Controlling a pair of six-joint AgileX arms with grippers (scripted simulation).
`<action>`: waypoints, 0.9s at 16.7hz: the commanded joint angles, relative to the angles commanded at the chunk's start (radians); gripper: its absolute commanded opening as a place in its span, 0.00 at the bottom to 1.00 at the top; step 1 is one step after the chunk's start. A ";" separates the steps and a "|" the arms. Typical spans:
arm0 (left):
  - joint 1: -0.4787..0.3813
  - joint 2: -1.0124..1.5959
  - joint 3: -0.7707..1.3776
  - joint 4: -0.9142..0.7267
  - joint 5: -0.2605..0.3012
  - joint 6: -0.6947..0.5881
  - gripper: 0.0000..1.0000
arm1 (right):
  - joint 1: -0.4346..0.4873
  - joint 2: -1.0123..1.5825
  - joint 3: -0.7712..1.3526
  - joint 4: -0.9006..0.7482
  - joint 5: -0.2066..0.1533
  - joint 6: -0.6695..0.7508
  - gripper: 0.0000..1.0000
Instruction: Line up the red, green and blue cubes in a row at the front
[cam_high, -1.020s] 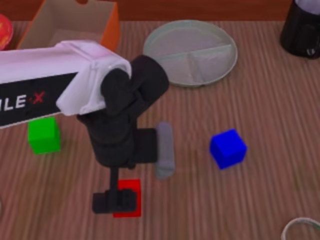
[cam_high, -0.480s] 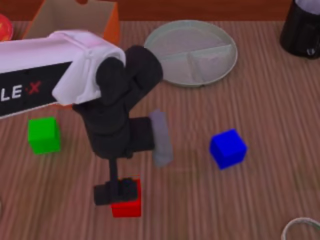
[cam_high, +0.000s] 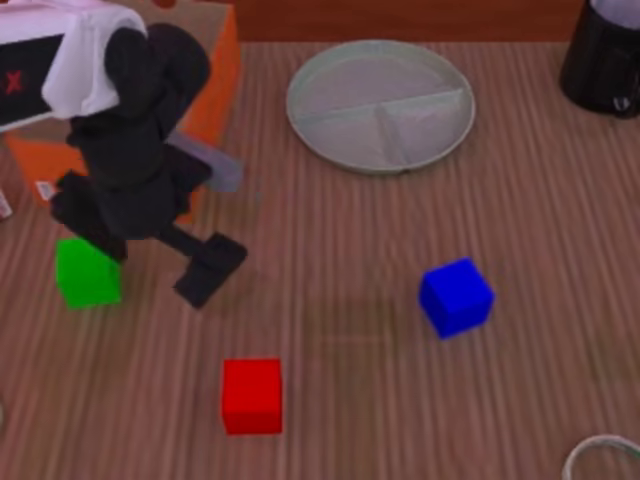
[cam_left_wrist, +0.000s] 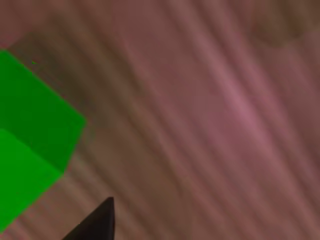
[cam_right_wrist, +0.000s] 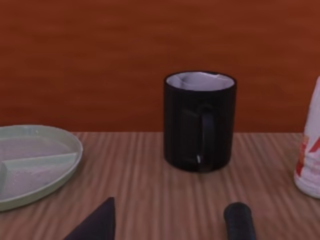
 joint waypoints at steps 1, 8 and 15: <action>0.043 0.018 0.018 -0.004 -0.001 -0.091 1.00 | 0.000 0.000 0.000 0.000 0.000 0.000 1.00; 0.271 0.081 0.110 -0.004 -0.004 -0.482 1.00 | 0.000 0.000 0.000 0.000 0.000 0.000 1.00; 0.282 0.085 0.099 0.013 -0.004 -0.499 1.00 | 0.000 0.000 0.000 0.000 0.000 0.000 1.00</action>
